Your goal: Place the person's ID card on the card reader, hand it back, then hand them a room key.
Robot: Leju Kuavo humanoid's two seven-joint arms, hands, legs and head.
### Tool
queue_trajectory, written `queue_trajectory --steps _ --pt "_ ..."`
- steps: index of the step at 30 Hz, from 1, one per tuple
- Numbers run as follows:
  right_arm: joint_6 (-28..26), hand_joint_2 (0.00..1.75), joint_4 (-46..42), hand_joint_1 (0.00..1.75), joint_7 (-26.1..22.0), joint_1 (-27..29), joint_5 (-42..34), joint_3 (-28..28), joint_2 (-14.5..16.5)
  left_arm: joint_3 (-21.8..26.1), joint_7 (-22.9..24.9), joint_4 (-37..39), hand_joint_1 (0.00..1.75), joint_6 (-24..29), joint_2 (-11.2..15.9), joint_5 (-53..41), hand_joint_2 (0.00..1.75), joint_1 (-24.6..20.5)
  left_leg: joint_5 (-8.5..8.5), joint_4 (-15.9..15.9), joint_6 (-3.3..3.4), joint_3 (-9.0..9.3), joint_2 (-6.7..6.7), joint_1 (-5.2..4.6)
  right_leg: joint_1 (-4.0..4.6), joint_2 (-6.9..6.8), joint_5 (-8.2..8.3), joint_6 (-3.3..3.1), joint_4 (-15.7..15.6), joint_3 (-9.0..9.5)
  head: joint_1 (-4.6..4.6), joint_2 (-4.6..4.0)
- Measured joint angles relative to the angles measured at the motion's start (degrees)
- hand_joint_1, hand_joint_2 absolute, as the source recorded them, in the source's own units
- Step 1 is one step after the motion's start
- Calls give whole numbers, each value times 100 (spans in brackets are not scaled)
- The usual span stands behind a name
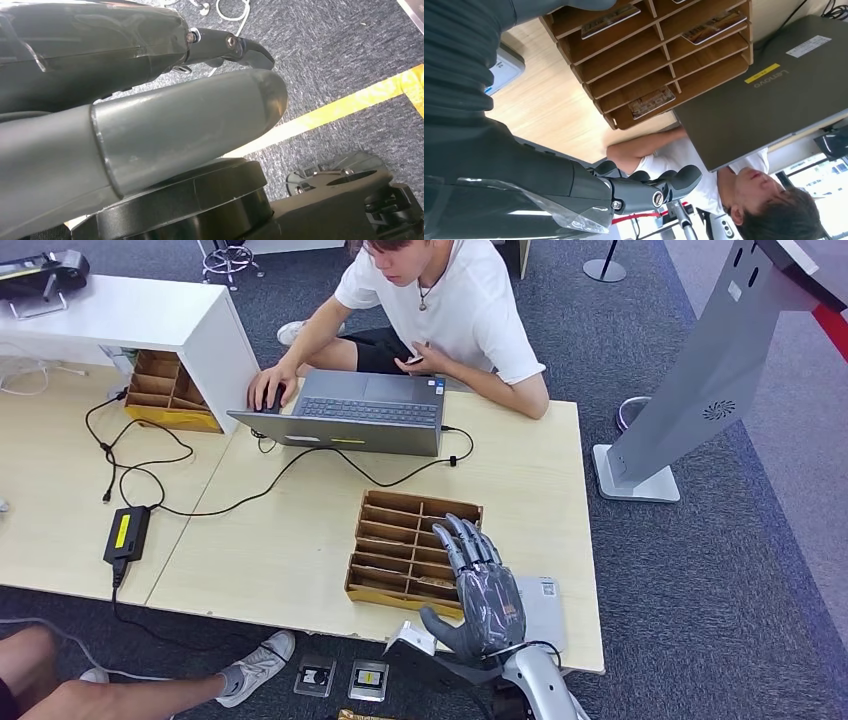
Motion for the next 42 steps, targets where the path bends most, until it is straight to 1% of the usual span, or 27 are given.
queue_trajectory --steps 3,7,14,15,16,18,19,20,22,24,25,26,27,28,29,30,31,32,33,34,35,36,37,38,39,40,42 --pt "-53 175 153 16 -27 -25 -70 5 62 0 -5 16 0 -3 -5 -20 0 -1 0 0 0 0 0 0 0 0 0 0 0 0 1 -1" --pt "-187 175 445 32 -76 -106 -154 7 174 0 -8 38 0 -14 -16 -62 0 -8 0 0 0 0 0 0 0 0 0 0 0 0 1 1" --pt "-217 175 776 38 -105 -168 -196 7 300 0 -8 59 0 -20 -52 -75 0 -10 0 0 0 0 0 0 0 0 0 0 1 0 0 1" --pt "-217 175 811 42 -111 -180 -200 7 315 0 -8 59 0 -20 -53 -75 0 -10 0 0 0 0 0 0 0 0 0 0 1 0 -1 0" --pt "-217 175 843 50 -118 -192 -204 7 329 0 -8 59 0 -20 -53 -75 0 -10 0 0 0 0 0 0 0 0 0 0 1 0 0 0" --pt "-223 175 915 72 -134 -216 -211 7 355 0 -8 60 0 -19 -54 -75 0 -10 0 0 0 0 0 0 0 0 0 0 0 0 0 1" --pt "-229 131 953 60 -145 -227 -216 7 367 0 -8 61 0 -19 -55 -75 0 -10 0 0 0 0 0 0 0 0 0 0 0 0 1 1" --pt "-238 87 992 43 -158 -237 -223 7 378 0 -8 61 0 -19 -56 -76 0 -10 0 0 0 0 0 0 0 0 0 0 0 0 0 1" --pt "-256 0 1081 0 -181 -262 -237 7 403 0 -8 63 0 -19 -59 -85 0 -10 0 0 0 0 0 0 0 0 0 0 1 0 1 0" --pt "-314 0 1187 0 -289 -280 -254 9 434 0 41 72 0 -61 -68 -100 0 -11 0 0 0 1 -1 1 1 -1 0 0 1 1 1 -1" --pt "-410 0 1235 0 -420 -232 -227 19 469 0 181 86 0 -183 -55 -114 0 -19 0 0 0 2 -3 2 3 -3 -1 -2 1 3 2 0" --pt "-568 0 1265 0 -531 -62 -103 26 558 -1 473 119 0 -457 2 -164 0 -36 -1 -1 -2 4 -9 7 9 -10 -7 -7 1 8 4 -1" --pt "-660 0 1259 0 -573 162 163 -23 683 -5 860 153 0 -868 125 -246 0 -63 -1 -1 -5 6 -15 11 12 -16 -14 -13 2 4 6 0" --pt "-615 0 1210 0 -412 456 593 -186 806 -16 1222 177 0 -1381 331 -326 0 -94 -2 1 -10 7 -19 19 20 -20 -20 -20 3 -3 -6 -1" --pt "-365 0 1088 0 -7 835 1206 -477 898 -28 1512 193 0 -1940 606 -408 0 -123 -4 2 -19 9 -23 30 31 -22 -27 -28 2 -4 -16 -1" --pt "183 0 858 0 637 1259 1899 -911 922 -40 1709 199 0 -2408 943 -504 0 -142 -10 3 -32 15 -22 39 38 -19 -33 -37 2 -5 -24 -1" --pt "980 0 530 0 1437 1729 2528 -1419 918 -60 1871 197 0 -2731 1309 -571 0 -151 -18 5 -46 20 -11 48 48 -9 -38 -46 4 -7 -27 -1" --pt "1976 0 113 0 2168 2257 3043 -1883 880 -100 2065 172 0 -2867 1671 -576 0 -161 -29 4 -60 27 4 52 50 6 -44 -54 9 -4 -36 0" --pt "3058 0 -313 0 2699 2737 3348 -2254 803 -175 2267 97 0 -2813 2003 -501 0 -164 -43 4 -71 34 23 52 49 26 -48 -61 17 -6 -59 0" --pt "4314 0 -668 0 2969 3096 3473 -2498 697 -282 2424 -37 0 -2653 2278 -333 0 -188 -50 1 -75 41 43 47 45 45 -47 -62 21 -9 -91 0" --pt "5767 0 -906 0 3028 3419 3520 -2648 559 -413 2524 -216 0 -2491 2492 -139 0 -237 -55 -4 -75 49 47 37 35 49 -54 -61 25 0 -140 1" --pt "7220 0 -1029 0 3011 3649 3514 -2781 442 -541 2572 -403 0 -2367 2648 2 0 -294 -57 -8 -71 49 40 25 24 35 -63 -59 34 6 -168 0" --pt "8534 0 -1105 0 3001 3827 3516 -2928 368 -658 2594 -573 0 -2302 2767 76 0 -361 -54 -11 -68 48 34 14 14 27 -67 -59 38 10 -188 1" --pt "9436 0 -1158 0 2996 4008 3524 -3086 316 -765 2605 -724 0 -2281 2852 114 0 -410 -54 -10 -65 44 33 7 8 23 -70 -60 45 13 -200 1" --pt "9826 0 -1222 0 2993 4165 3535 -3225 271 -864 2611 -863 0 -2268 2911 131 0 -439 -55 -7 -64 41 42 8 8 32 -65 -62 47 13 -197 0" --pt "9897 0 -1287 0 2993 4303 3546 -3334 224 -966 2620 -998 0 -2265 2963 142 0 -455 -57 -4 -63 44 54 10 10 53 -58 -62 44 14 -197 1" --pt "9818 0 -1348 0 2991 4456 3537 -3500 164 -1163 2630 -1250 0 -2250 3054 180 0 -483 -58 0 -57 50 68 10 10 70 -47 -55 40 11 -194 0"
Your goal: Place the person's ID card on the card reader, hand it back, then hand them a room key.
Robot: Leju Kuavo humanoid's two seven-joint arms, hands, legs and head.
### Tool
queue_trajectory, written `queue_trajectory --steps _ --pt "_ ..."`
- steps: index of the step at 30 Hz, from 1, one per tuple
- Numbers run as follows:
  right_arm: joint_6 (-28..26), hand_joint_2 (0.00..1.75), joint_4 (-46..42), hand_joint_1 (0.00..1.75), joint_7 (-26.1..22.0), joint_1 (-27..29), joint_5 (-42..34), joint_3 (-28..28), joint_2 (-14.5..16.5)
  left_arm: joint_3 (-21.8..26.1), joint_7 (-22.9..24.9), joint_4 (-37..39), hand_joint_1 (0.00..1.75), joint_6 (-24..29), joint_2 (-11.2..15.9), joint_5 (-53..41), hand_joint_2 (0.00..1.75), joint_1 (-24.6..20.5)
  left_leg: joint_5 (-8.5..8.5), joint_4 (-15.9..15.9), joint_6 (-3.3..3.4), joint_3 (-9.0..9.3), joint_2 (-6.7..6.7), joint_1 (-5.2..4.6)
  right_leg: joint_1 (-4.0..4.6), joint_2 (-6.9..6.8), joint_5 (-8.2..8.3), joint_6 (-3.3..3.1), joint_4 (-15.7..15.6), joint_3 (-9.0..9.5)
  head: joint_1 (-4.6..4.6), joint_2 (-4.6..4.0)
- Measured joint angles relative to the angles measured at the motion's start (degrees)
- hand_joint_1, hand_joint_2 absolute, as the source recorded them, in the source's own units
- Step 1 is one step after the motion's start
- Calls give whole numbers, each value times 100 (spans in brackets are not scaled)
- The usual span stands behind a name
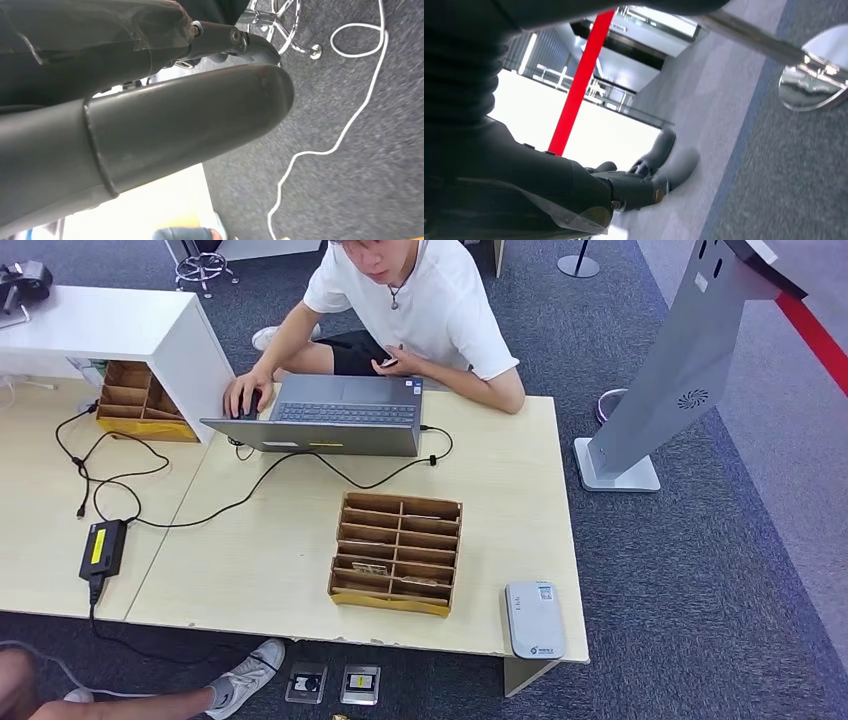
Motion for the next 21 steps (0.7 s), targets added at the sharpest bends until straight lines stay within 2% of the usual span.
queue_trajectory --steps 4,6,8,9,11,13,14,15,17,19,21 --pt "-70 0 -59 0 -2 59 -12 -348 130 -285 4 -421 0 155 123 64 0 -97 18 3 26 12 -26 -10 -8 -31 4 24 -4 1 -39 0" --pt "-73 87 -317 0 -2 422 -10 -496 309 -371 4 -691 0 218 233 136 0 -123 27 3 31 2 -67 -8 -6 -74 -5 30 -1 16 -46 0" --pt "-99 175 -654 0 -2 748 -3 -618 651 -457 4 -902 0 205 342 66 0 -92 29 3 20 -13 -71 -1 1 -77 -1 15 3 16 -52 1" --pt "-125 175 -753 0 -2 764 -3 -684 811 -494 4 -1000 0 111 406 -97 0 -82 29 2 12 -18 -54 5 7 -61 5 4 5 9 -60 1" --pt "-150 175 -689 0 -4 450 -3 -801 963 -537 4 -1237 0 -129 570 -359 0 -84 25 1 2 -7 -5 14 17 -13 16 -12 2 -7 -74 1" --pt "-122 175 -487 0 -7 294 -5 -882 1045 -568 4 -1393 0 -175 639 -32 0 -100 17 3 14 25 3 8 11 -6 2 5 -5 5 -75 0" --pt "-111 175 -467 0 -8 527 -6 -911 1112 -590 4 -1393 0 -131 590 313 0 -98 11 4 25 38 -27 -2 -1 -38 -15 18 -7 25 -75 -1" --pt "-106 175 -565 0 -5 987 -7 -947 1165 -617 4 -1330 0 -85 468 674 0 -88 5 5 38 46 -69 -15 -15 -82 -36 32 -8 48 -79 -1" --pt "-106 175 -1079 0 -1 2273 -5 -1039 1205 -676 4 -1032 0 -116 39 1186 0 -44 -7 7 48 43 -134 -40 -39 -147 -61 39 -2 72 -86 1" --pt "-108 175 -1851 0 1 3464 13 -1185 1187 -725 -17 -448 0 -322 -621 1350 0 -85 -13 4 52 11 -142 -52 -50 -150 -65 42 4 72 -105 1" --pt "-109 175 -2679 0 5 4147 33 -1406 1078 -748 -385 315 0 -503 -1274 1158 0 -196 -29 0 54 -49 -132 -43 -40 -138 -70 42 -1 89 -118 1"
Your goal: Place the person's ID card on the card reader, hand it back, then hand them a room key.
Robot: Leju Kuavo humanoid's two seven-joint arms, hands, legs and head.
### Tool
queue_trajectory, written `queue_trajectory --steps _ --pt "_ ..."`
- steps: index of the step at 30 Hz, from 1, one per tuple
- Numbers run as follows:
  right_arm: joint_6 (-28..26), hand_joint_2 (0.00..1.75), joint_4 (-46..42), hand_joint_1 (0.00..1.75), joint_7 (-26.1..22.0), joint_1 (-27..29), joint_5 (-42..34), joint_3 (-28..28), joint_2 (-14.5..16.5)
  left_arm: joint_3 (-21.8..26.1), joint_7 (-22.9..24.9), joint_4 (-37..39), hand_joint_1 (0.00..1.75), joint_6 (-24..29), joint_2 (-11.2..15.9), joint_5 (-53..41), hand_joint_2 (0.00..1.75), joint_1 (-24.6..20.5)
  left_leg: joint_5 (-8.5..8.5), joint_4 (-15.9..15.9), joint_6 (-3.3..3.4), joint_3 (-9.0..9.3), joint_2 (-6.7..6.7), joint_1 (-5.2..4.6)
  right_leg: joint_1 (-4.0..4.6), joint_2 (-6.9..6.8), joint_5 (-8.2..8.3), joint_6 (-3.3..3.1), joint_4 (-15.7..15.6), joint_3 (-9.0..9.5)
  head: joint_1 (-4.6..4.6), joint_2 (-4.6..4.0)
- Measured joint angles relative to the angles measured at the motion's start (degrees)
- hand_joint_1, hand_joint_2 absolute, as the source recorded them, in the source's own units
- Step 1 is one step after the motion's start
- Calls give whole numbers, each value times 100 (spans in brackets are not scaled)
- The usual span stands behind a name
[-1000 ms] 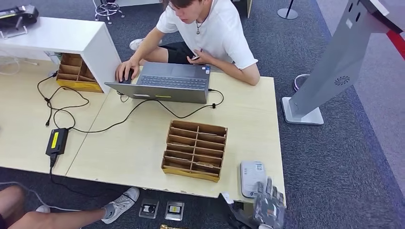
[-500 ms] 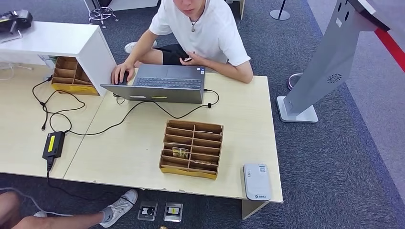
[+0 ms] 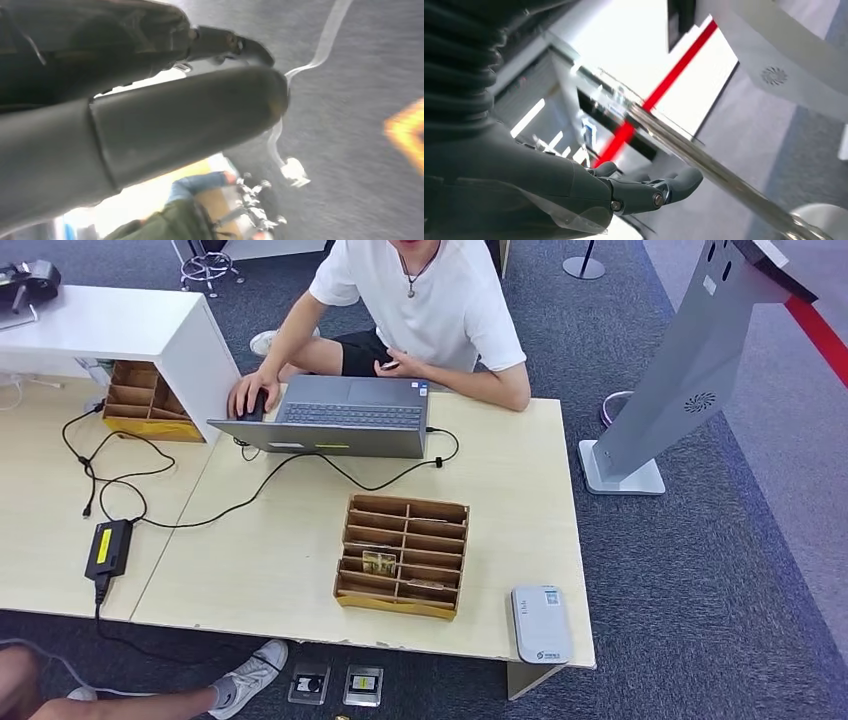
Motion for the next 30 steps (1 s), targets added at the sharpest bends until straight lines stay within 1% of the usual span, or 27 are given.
queue_trajectory --steps 1,2,3,4,5,6,7,8,9,10,11,12,13,14,15,16,17,18,19,20,23,24,26,30 --pt "-1 175 -369 0 4 76 7 -189 -178 -7 -382 335 0 -85 -206 -184 0 -39 -11 0 -2 -19 28 13 15 27 2 -5 -10 8 1 0" --pt "-1 175 -679 0 5 -53 10 -421 -474 -11 -811 632 0 -209 -309 -361 0 -58 -23 2 -5 -21 74 30 33 72 12 -7 -29 10 5 -1" --pt "-2 175 -885 0 1 -374 2 -655 -816 -14 -1153 861 0 -375 -323 -477 0 -68 -30 4 -8 -7 136 48 51 132 32 -7 -50 3 13 0" --pt "-28 175 -978 0 -17 -866 -38 -828 -1158 -17 -1347 1060 0 -557 -297 -532 0 -75 -31 7 -5 4 201 65 66 197 59 -3 -67 -6 18 0" --pt "-119 175 -924 0 -86 -1539 -191 -864 -1421 -21 -1414 1253 0 -735 -256 -538 0 -77 -28 7 -5 10 251 75 76 247 85 1 -78 -13 35 0" --pt "-312 175 -718 0 -250 -2384 -500 -765 -1538 -27 -1410 1432 0 -873 -207 -523 0 -75 -20 7 -9 9 289 81 82 283 110 -2 -75 -25 45 1" --pt "-702 175 -384 0 -588 -3336 -1038 -517 -1527 -33 -1404 1599 0 -972 -150 -484 0 -75 -9 8 -15 5 316 83 83 310 128 -8 -64 -42 51 1" --pt "-1333 175 8 0 -1134 -4279 -1761 -149 -1440 -39 -1398 1754 0 -1040 -76 -415 0 -92 8 12 -17 6 327 79 79 320 140 -13 -49 -61 56 0" --pt "-2212 175 398 0 -1855 -5093 -2565 291 -1348 -41 -1392 1888 0 -1072 -12 -323 0 -123 24 17 -12 25 314 73 71 306 140 -10 -34 -79 41 -1" --pt "-3339 175 771 0 -2660 -5727 -3336 754 -1325 -44 -1378 2011 0 -1080 39 -226 0 -158 46 22 -6 44 269 66 62 261 134 -3 -25 -90 23 -1" --pt "-4679 175 1116 0 -3386 -6203 -3904 1151 -1402 -47 -1359 2118 0 -1059 69 -132 0 -184 70 26 -3 54 203 63 56 197 127 3 -19 -92 6 -1" --pt "-6157 175 1457 0 -3887 -6568 -4192 1422 -1522 -56 -1322 2215 0 -1012 81 -46 0 -184 89 27 -9 56 132 63 57 129 121 5 -15 -91 -6 -1" --pt "-7738 175 1785 0 -4074 -6858 -4167 1563 -1612 -68 -1275 2304 0 -950 89 30 0 -155 106 27 -18 35 74 66 59 75 121 1 -12 -91 -7 -1" --pt "-9318 175 2069 0 -4014 -7075 -3919 1614 -1650 -79 -1226 2379 0 -883 89 95 0 -112 114 26 -28 15 43 69 63 46 122 -4 -7 -93 -4 0" --pt "-10623 175 2279 0 -3820 -7228 -3568 1638 -1634 -91 -1173 2444 0 -820 90 147 0 -64 116 24 -33 4 31 69 65 35 121 -9 -4 -97 -4 0" --pt "-11522 175 2427 0 -3612 -7355 -3236 1692 -1598 -103 -1130 2501 0 -765 90 190 0 -27 115 21 -39 -2 30 68 65 36 121 -16 -2 -102 -10 -1" --pt "-11985 175 2556 0 -3466 -7464 -3015 1788 -1578 -114 -1090 2553 0 -715 87 229 0 -10 113 18 -44 -3 34 68 66 42 120 -24 0 -106 -24 0" --pt "-12061 175 2682 0 -3369 -7561 -2888 1891 -1566 -125 -1053 2600 0 -668 83 262 0 -9 110 16 -48 -2 36 68 65 46 118 -31 1 -108 -34 0" --pt "-11932 175 2813 0 -3293 -7639 -2829 1978 -1561 -133 -1023 2641 0 -618 77 296 0 -17 108 15 -50 -4 34 68 66 44 115 -37 1 -109 -43 -1" --pt "-11655 175 2940 0 -3224 -7696 -2811 2043 -1557 -137 -981 2675 0 -561 68 336 0 -24 108 15 -50 -5 31 68 66 39 112 -40 1 -110 -45 0" --pt "-10402 175 3164 0 -3064 -7816 -2820 2172 -1558 -143 -855 2749 0 -408 42 439 0 -8 108 14 -49 -7 33 69 66 40 110 -43 2 -115 -43 1" --pt "-10137 175 3227 0 -3003 -7837 -2840 2225 -1563 -146 -825 2773 0 -373 36 460 0 -3 108 15 -49 -7 35 68 66 42 110 -43 2 -116 -43 1" --pt "-9972 175 3346 0 -2867 -7861 -2888 2330 -1575 -159 -776 2815 0 -326 28 491 0 -4 108 15 -49 -9 34 67 66 41 110 -43 2 -116 -43 1" --pt "-10046 175 3512 0 -2676 -7953 -2945 2546 -1653 -177 -737 2885 0 -309 28 506 0 -5 108 15 -49 -11 34 67 65 45 110 -43 1 -118 -43 1"
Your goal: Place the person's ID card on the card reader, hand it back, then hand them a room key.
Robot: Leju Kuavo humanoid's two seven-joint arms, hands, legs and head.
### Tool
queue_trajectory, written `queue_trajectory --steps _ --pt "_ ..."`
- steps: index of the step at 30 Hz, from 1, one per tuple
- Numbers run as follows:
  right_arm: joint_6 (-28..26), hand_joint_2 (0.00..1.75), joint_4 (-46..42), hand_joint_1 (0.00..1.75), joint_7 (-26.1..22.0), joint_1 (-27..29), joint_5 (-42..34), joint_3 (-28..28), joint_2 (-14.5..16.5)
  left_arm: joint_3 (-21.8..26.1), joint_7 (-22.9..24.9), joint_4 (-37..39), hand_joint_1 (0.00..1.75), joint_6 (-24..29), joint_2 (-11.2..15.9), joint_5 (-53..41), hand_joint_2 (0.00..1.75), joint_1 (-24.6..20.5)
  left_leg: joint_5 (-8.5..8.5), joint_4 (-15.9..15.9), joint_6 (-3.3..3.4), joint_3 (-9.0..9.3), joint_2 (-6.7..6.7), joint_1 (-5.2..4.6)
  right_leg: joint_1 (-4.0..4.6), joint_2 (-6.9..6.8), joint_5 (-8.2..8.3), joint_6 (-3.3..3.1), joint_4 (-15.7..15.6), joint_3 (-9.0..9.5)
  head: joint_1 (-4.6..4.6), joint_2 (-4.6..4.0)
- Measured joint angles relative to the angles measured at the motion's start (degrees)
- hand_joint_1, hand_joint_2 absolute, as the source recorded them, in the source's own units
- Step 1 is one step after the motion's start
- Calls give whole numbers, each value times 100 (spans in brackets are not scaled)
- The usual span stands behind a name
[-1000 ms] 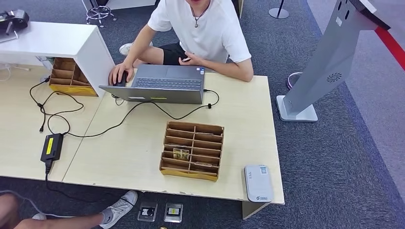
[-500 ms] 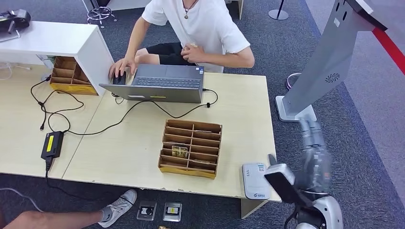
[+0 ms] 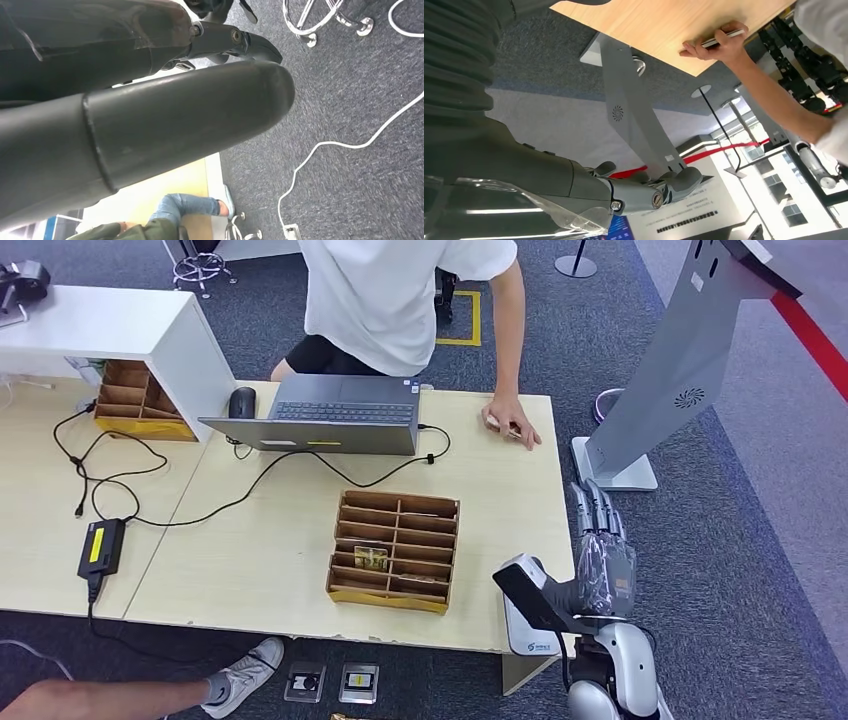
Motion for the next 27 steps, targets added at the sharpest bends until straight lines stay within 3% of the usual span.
queue_trajectory --steps 7,17,19,22,23,26,27 --pt "33 175 141 0 167 -78 52 209 -129 -1 1 66 0 -29 4 -42 0 -1 -1 0 0 -1 1 -2 -2 4 0 0 0 -3 -1 0" --pt "507 175 198 0 175 -177 361 283 -309 3 -91 -147 0 92 -39 197 0 83 -1 1 1 0 5 -5 -6 7 1 1 -1 -3 -1 0" --pt "604 175 229 0 195 -180 401 285 -318 10 -260 -316 0 63 -95 291 0 135 -1 1 1 0 5 -7 -7 7 1 1 -1 -3 -1 0" --pt "700 175 245 0 319 -167 498 289 -357 27 -880 -497 0 -159 -204 317 0 211 -2 2 2 0 5 -8 -9 7 1 2 -3 -5 0 0" --pt "703 175 243 6 370 -154 537 290 -378 35 -1109 -536 0 -241 -237 290 0 227 -2 2 3 0 5 -9 -9 7 2 3 -4 -5 0 0" --pt "726 175 173 121 504 -69 611 289 -464 54 -1662 -643 0 -415 -341 174 0 257 -3 3 4 -1 5 -9 -11 7 4 5 -4 -5 -1 0" --pt "759 175 124 135 526 -44 620 289 -489 57 -1782 -680 0 -442 -381 145 0 264 -3 3 4 -1 7 -10 -11 7 4 6 -4 -5 -1 0"
